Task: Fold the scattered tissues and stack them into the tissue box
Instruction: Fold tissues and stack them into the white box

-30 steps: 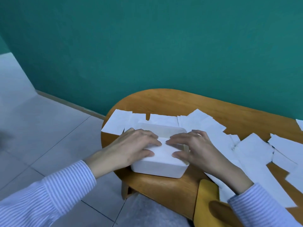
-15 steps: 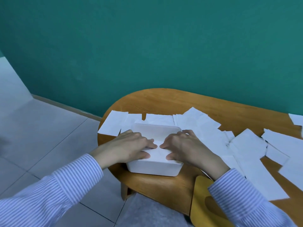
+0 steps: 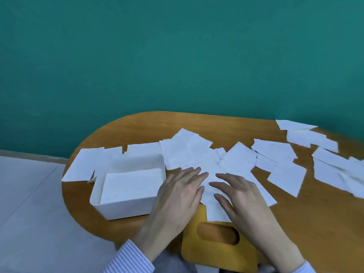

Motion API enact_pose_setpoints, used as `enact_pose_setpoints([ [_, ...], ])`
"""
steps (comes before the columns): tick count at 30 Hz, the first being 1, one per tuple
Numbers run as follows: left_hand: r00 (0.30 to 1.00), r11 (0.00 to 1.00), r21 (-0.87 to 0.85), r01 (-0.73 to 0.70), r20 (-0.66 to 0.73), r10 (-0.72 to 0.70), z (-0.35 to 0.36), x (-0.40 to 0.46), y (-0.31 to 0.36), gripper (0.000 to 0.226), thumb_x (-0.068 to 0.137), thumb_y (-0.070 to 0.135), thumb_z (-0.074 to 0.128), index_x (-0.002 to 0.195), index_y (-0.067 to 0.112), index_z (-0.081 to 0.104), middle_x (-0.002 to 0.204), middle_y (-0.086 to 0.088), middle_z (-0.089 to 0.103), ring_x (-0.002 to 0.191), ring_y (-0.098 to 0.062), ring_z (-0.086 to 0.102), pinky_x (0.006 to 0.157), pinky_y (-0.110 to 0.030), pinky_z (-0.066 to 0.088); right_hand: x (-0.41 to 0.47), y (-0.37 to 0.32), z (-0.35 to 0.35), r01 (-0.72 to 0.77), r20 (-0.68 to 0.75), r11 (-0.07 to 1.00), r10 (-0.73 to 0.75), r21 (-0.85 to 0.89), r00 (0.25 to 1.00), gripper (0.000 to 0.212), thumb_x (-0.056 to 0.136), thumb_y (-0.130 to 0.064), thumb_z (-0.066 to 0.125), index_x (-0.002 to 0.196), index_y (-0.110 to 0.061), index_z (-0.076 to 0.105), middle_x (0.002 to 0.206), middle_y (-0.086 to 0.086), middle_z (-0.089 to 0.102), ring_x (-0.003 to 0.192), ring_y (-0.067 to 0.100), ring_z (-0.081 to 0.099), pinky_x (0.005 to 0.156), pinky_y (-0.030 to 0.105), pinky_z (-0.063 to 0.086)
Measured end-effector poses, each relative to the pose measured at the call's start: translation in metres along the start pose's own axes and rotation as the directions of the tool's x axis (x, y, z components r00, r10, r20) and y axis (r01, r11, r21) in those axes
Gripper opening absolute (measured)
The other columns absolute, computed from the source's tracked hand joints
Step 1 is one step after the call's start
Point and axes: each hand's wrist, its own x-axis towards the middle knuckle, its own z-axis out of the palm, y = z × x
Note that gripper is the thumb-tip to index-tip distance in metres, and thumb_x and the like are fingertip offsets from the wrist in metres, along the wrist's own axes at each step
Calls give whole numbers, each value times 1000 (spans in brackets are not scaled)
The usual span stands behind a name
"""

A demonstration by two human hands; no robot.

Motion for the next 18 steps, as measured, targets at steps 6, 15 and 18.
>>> enact_pose_setpoints([
  [6, 955, 999, 13, 44, 293, -46, 55, 15, 24, 47, 108, 38, 36, 154, 30, 35, 161, 10, 33, 148, -9, 29, 116, -29, 27, -6, 30, 19, -96, 140, 992, 84, 79, 987, 31, 97, -30, 57, 128, -30, 64, 138, -4, 59, 127, 18, 53, 102, 36, 44],
  [15, 927, 998, -66, -4, 375, 28, 73, 5, 31, 47, 109, 38, 32, 155, 28, 35, 164, 12, 23, 144, -11, 29, 116, -25, 28, -31, 54, 26, -1, 190, 999, -9, 49, 982, 30, 98, -25, 53, 126, -25, 62, 137, -2, 59, 123, 18, 57, 96, 35, 52],
  [18, 907, 979, -205, 2, 412, 84, 75, 4, 35, 46, 109, 41, 33, 154, 31, 37, 163, 18, 20, 147, -5, 24, 117, -21, 22, -38, 68, 19, -33, 159, 999, 26, 42, 987, 23, 95, -24, 58, 116, -25, 68, 133, -3, 62, 119, 19, 61, 92, 36, 53],
])
